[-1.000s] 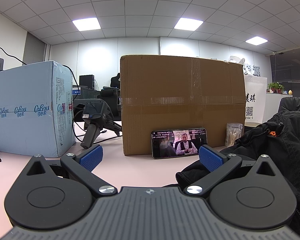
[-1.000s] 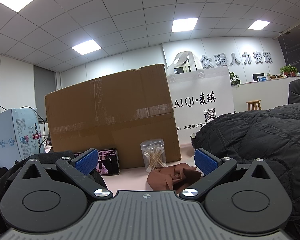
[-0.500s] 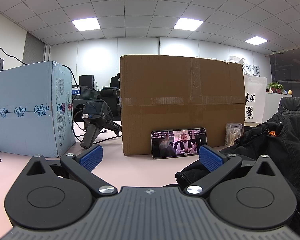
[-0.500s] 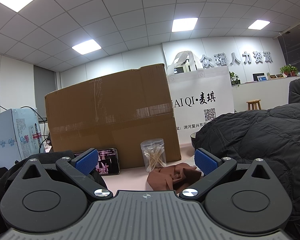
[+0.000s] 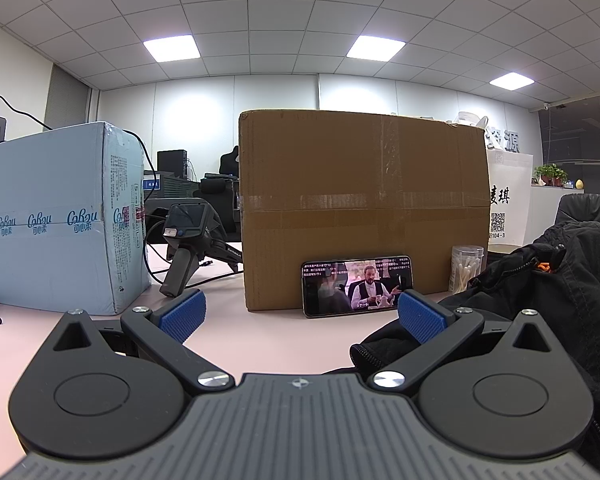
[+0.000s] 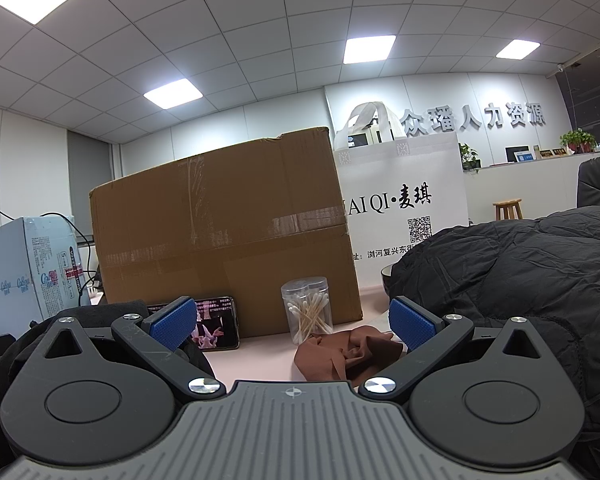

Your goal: Fold clothes

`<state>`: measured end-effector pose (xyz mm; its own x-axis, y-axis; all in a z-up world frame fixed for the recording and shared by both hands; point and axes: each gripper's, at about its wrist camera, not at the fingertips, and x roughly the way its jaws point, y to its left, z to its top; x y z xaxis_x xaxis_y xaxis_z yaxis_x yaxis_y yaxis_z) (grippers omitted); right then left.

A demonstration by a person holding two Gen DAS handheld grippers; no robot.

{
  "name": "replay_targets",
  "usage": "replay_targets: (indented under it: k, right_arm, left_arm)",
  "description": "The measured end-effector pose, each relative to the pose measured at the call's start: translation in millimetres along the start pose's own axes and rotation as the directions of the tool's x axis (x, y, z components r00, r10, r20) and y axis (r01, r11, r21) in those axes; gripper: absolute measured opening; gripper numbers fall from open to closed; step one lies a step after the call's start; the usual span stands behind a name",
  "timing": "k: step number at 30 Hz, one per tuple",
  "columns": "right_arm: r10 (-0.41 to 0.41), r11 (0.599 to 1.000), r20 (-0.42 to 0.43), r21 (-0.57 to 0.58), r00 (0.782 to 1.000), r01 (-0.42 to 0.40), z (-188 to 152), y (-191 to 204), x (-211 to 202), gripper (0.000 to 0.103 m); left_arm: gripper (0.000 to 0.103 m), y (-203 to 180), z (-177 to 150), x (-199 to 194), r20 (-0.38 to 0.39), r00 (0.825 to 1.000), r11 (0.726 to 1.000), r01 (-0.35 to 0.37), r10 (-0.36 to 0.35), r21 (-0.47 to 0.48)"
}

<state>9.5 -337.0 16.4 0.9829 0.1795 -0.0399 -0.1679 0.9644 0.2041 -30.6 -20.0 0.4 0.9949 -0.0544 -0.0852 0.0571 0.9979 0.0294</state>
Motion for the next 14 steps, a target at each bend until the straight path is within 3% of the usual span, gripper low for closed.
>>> replay_targets:
  k: [14]
  right_arm:
    - [0.000,1.000,0.000,0.000,1.000,0.000,0.0,-0.1,0.0,0.103]
  left_arm:
    - [0.103,0.5,0.0,0.8,0.000,1.000,1.000,-0.001,0.001,0.000]
